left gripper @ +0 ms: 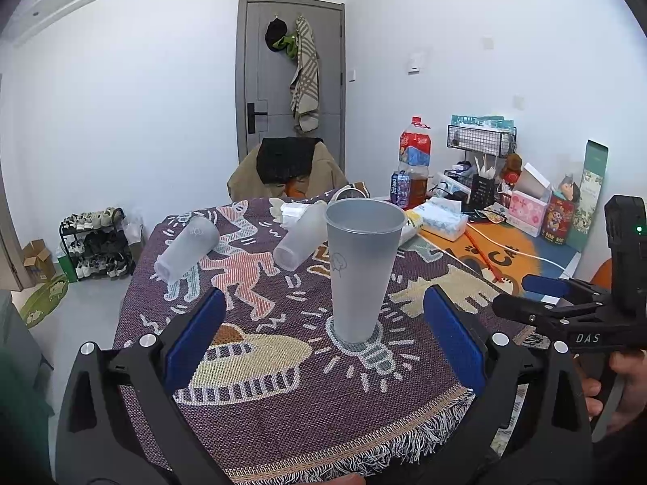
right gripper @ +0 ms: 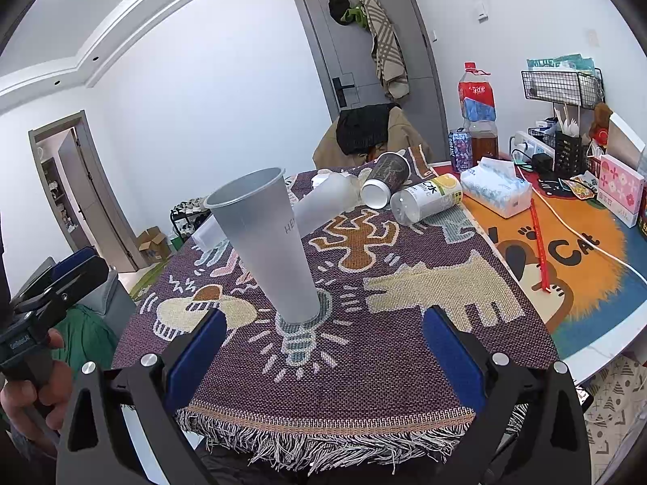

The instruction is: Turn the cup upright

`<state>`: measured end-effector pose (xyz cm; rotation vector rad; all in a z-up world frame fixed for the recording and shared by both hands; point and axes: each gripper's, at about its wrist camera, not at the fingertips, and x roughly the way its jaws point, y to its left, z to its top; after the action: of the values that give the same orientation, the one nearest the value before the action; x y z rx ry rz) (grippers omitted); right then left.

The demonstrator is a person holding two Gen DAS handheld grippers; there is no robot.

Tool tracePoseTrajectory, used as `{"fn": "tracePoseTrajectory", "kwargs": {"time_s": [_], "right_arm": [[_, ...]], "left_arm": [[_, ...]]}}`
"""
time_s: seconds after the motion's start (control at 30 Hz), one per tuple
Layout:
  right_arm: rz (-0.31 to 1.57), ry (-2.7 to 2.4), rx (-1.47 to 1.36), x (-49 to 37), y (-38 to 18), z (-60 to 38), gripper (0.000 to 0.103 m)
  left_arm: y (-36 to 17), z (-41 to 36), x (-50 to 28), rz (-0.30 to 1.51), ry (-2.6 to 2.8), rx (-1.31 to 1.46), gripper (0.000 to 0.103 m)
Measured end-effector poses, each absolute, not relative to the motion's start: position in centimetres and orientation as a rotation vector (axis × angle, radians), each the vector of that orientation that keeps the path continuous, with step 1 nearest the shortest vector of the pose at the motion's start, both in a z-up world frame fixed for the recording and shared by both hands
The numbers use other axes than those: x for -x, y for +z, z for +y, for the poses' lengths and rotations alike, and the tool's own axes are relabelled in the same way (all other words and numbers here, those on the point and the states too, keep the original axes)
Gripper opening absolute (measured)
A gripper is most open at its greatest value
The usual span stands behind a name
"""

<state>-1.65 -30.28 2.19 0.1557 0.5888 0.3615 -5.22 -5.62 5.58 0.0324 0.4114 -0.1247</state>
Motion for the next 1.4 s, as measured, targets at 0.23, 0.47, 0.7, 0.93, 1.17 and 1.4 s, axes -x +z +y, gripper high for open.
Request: {"fn": "tracePoseTrajectory", "kwargs": {"time_s": [0.23, 0.47, 0.7, 0.93, 1.17, 1.4], "right_arm": [[0.59, 0.36, -0.155, 1.72, 1.95, -30.27, 0.095], [0.591, 0.361, -0.156, 1.68, 1.97, -30.3, 0.095], [0.591, 0.361, -0.156, 1.67, 1.98, -30.29, 0.095], [0.594, 0.359, -0.157, 1.73, 1.75, -30.25, 0.095], [0.596, 0.358, -0.158, 1.72, 1.68, -30.22, 0.095], [0.598, 0.358, -0.159, 1.69, 1.6, -30.18, 0.095]], "left_arm": [[5.5, -5.55, 5.36, 0.41, -0.127, -0.03, 0.097], [5.44, -5.66, 5.33, 0.412, -0.124, -0.033, 0.097], [5.16, -5.62, 5.17, 0.42, -0.109, -0.028, 0.097], [5.15, -5.64, 5.11, 0.422, -0.103, -0.031, 0.097], [5.11, -5.64, 5.12, 0.424, -0.096, -0.029, 0.097], [5.13, -5.79, 5.1, 0.417, -0.095, -0.033, 0.097]]}}
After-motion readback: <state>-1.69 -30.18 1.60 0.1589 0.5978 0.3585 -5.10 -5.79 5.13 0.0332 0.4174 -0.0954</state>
